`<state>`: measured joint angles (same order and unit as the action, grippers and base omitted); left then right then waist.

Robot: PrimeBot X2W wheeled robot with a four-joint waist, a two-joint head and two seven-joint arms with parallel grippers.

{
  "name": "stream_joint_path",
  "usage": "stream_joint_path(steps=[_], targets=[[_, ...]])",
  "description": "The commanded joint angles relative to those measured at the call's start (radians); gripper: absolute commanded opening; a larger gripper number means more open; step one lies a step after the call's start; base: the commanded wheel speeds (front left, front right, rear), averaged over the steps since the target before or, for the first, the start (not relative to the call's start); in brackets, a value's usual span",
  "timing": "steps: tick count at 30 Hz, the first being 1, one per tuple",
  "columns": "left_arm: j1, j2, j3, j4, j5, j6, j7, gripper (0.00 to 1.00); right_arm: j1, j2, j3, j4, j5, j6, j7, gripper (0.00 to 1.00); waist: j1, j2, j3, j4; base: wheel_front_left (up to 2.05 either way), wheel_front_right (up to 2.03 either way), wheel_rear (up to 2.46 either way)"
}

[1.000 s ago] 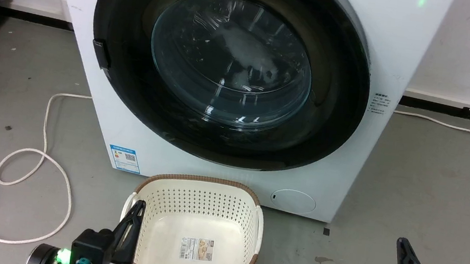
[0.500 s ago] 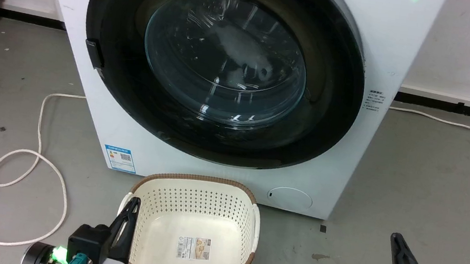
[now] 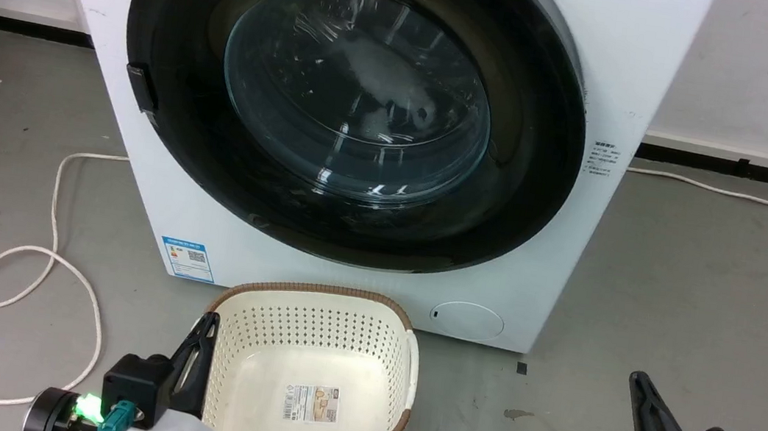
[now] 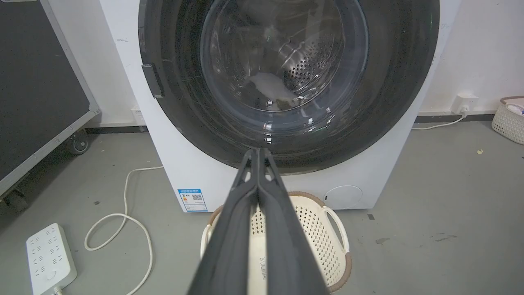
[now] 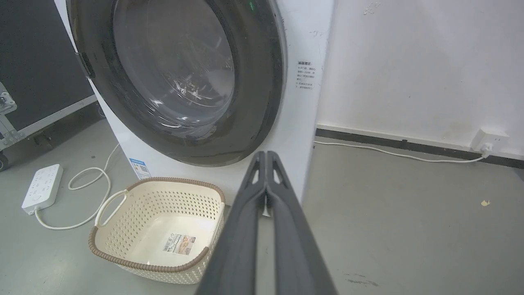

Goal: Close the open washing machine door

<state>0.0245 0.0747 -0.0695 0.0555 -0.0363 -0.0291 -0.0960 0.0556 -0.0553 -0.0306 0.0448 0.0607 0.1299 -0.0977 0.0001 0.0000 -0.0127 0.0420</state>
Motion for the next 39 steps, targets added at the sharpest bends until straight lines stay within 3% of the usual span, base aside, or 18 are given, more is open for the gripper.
stream_joint_path(steps=[1, 39], targets=[[-0.011, -0.005, 0.007, -0.007, 0.011, 0.006, 0.006, 0.0, -0.015, 0.003, 0.002, -0.011, -0.011, 0.0, 0.007, 0.0, -0.0001, 0.0, 0.0, -0.001, 0.0, 0.0, 0.0], [-0.023, -0.023, 0.064, -0.051, 0.034, 0.027, 0.088, 0.0, -0.052, 0.005, 0.028, -0.042, -0.056, 0.001, 0.089, 0.0, -0.0001, 0.0, 0.012, -0.038, 0.0, 0.0, 0.0]])
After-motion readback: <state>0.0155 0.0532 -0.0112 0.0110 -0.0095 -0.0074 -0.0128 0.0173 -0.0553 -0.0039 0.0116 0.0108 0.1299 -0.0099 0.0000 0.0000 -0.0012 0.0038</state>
